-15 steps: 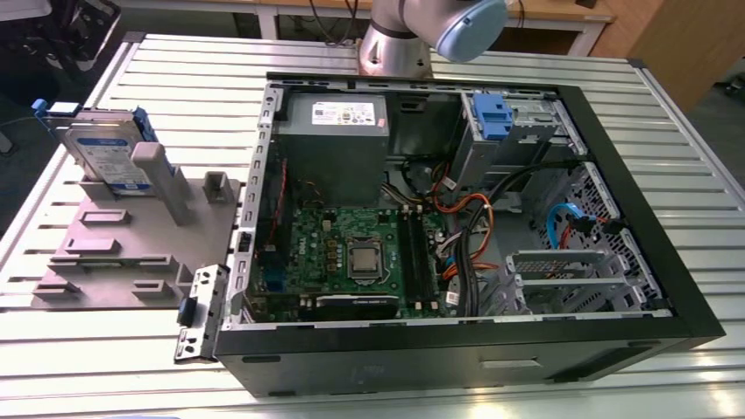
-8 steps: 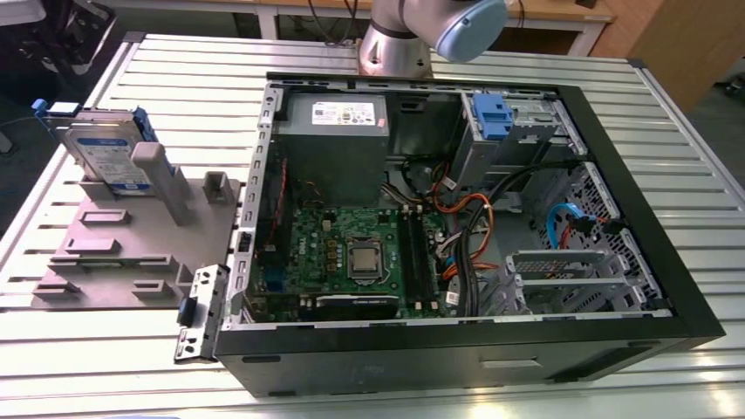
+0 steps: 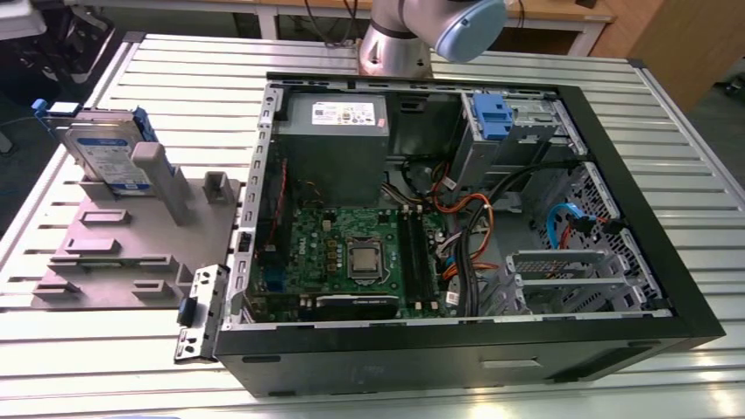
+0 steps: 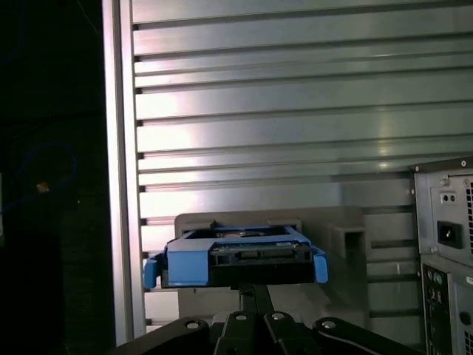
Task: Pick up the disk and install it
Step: 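Reach for the disk, then pick up the disk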
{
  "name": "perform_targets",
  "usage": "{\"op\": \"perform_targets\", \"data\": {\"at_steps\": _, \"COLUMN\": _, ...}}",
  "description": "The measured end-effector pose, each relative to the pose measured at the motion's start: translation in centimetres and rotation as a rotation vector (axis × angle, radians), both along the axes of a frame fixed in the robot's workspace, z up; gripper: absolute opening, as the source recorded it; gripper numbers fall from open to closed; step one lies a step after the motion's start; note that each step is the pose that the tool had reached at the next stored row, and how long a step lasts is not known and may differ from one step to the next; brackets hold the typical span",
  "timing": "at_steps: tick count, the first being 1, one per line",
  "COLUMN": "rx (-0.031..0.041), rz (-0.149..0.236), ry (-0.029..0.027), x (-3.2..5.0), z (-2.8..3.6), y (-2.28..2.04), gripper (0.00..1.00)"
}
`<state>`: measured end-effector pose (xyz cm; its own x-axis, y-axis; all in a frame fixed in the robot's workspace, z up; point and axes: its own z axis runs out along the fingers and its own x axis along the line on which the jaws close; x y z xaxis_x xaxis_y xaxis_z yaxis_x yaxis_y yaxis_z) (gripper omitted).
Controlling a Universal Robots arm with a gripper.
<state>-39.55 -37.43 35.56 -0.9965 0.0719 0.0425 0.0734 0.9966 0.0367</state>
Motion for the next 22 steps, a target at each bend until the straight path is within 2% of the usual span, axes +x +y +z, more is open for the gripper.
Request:
{"op": "perform_targets", "data": {"at_steps": 3, "rx": 0.0, "rz": 0.0, "ry": 0.0, "x": -0.07, "z": -0.4, "y": 0.0, "gripper": 0.11}}
{"op": "perform_targets", "data": {"at_steps": 10, "rx": 0.0, "rz": 0.0, "ry": 0.0, "x": -0.14, "z": -0.75, "y": 0.0, "gripper": 0.11}}
{"op": "perform_targets", "data": {"at_steps": 17, "rx": 0.0, "rz": 0.0, "ry": -0.0002, "x": -0.18, "z": -0.84, "y": 0.0, "gripper": 0.11}}
{"op": "perform_targets", "data": {"at_steps": 22, "rx": 0.0001, "rz": 0.0, "ry": -0.0002, "x": -0.18, "z": -0.65, "y": 0.0, "gripper": 0.11}}
